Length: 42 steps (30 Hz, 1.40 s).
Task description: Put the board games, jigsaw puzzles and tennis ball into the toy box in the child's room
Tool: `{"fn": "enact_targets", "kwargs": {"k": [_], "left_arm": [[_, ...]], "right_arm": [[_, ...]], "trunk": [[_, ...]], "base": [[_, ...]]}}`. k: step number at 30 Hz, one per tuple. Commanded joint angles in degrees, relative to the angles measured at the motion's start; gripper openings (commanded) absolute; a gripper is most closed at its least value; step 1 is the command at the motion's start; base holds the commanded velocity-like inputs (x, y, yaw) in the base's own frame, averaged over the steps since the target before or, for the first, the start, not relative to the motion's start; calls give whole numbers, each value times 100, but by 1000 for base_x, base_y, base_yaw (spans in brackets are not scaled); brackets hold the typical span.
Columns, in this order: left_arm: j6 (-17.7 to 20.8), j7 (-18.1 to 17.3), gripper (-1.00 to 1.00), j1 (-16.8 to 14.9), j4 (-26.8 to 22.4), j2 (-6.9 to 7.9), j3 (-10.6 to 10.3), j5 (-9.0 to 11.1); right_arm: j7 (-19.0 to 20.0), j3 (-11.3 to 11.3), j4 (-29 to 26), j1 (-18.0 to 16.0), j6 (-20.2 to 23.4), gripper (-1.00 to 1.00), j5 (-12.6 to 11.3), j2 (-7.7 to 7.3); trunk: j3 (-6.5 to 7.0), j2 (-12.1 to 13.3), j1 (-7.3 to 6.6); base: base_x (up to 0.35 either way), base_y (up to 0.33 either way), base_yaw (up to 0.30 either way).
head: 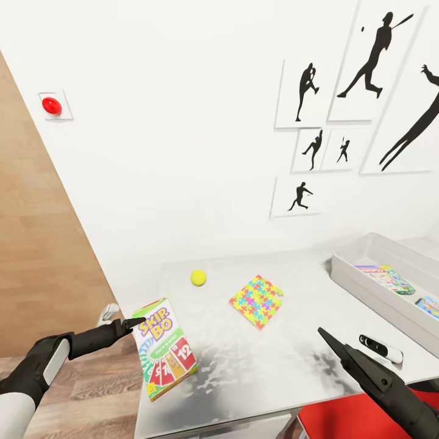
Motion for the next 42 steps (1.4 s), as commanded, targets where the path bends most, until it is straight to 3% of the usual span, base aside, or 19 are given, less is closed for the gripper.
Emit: {"fn": "enact_targets", "kwargs": {"k": [1,4,34,35,42], "left_arm": [[36,-8,100,-5,1,0,7,19],[36,-8,100,-3,1,0,8,19],[36,-8,100,-4,1,0,-1,19],[33,-8,-100,-2,-1,0,1,19],[35,-8,-100,-3,1,0,-1,19]], "right_arm": [[9,-1,-1,-3,56,100,-14,-1],[9,-1,-1,-3,56,100,-14,-1],[9,-1,-1,-3,56,100,-14,-1],[9,-1,-1,-3,56,100,-14,-1],[9,-1,-1,-3,56,100,-14,-1]], "trunk": [[-6,-3,0],[-59,-124,66],[-59,-124,66],[-59,-124,66],[-59,-124,66]], "base": [[0,0,0],[0,0,0],[0,-14,0],[0,-9,0],[0,-2,0]]}}
